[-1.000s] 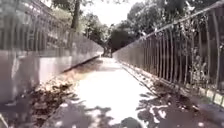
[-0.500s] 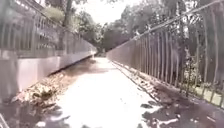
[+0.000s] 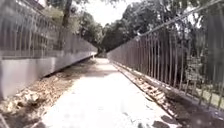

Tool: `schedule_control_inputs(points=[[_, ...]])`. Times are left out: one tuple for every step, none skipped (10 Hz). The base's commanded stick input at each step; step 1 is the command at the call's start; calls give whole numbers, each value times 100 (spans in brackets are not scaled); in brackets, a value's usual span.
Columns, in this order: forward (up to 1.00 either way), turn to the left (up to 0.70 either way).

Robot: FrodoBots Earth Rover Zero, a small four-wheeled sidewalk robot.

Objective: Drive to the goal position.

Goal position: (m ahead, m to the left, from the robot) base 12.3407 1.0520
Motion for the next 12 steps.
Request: schedule_control_inputs(points=[[70, 0], [70, 0], [70, 0], [70, 0], [70, 4], [70, 2], [70, 8], [70, 5], [70, 5], [70, 2], [70, 5], [70, 0]])
